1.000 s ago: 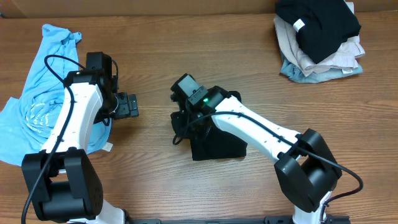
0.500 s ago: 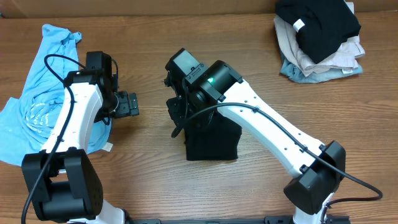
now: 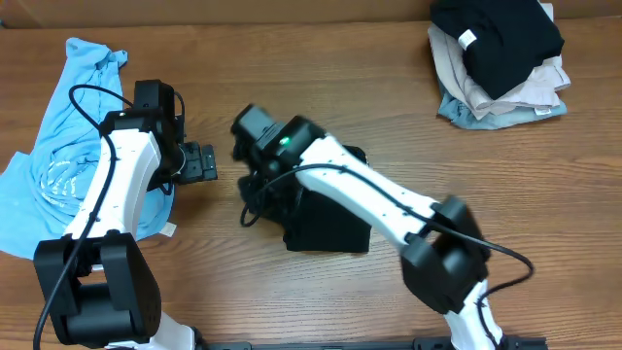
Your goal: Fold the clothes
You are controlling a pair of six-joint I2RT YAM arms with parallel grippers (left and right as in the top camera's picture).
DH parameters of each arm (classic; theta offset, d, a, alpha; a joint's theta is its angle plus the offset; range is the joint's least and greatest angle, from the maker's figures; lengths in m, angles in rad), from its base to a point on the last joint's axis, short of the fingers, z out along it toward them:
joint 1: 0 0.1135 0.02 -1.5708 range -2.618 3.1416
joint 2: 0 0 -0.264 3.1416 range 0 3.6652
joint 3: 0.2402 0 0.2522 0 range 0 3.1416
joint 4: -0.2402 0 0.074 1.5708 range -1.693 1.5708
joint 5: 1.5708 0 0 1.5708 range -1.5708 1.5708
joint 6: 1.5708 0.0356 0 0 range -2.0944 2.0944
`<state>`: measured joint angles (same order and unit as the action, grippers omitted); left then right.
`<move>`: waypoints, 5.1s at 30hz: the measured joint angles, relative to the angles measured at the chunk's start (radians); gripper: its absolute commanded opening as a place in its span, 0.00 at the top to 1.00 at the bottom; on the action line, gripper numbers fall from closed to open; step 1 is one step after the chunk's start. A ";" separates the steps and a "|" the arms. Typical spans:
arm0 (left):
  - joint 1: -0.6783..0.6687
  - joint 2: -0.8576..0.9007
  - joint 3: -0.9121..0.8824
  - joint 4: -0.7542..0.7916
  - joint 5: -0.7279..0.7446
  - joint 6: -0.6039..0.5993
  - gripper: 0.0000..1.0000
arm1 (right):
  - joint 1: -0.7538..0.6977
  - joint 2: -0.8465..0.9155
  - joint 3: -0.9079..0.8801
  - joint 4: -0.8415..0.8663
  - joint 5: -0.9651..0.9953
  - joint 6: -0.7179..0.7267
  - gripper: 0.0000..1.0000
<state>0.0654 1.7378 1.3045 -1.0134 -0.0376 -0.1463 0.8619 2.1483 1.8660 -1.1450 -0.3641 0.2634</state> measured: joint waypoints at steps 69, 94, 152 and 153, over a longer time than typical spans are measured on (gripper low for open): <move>0.000 0.000 0.000 0.019 0.003 0.000 0.00 | -0.436 -0.103 -0.161 -0.056 0.114 -0.058 0.76; 0.000 0.000 0.000 0.023 0.004 0.000 0.00 | -0.225 -0.115 -0.312 0.111 0.054 0.158 0.38; 0.000 0.000 0.000 0.045 0.004 0.000 0.00 | -0.646 -0.266 -0.279 -0.002 0.001 0.163 0.00; 0.000 0.000 0.000 0.045 0.004 0.000 0.00 | -0.639 -0.278 -0.278 -0.029 -0.005 0.201 0.00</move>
<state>0.0654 1.7378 1.3045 -0.9688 -0.0334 -0.1463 0.2230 1.8698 1.5883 -1.1744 -0.3695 0.4648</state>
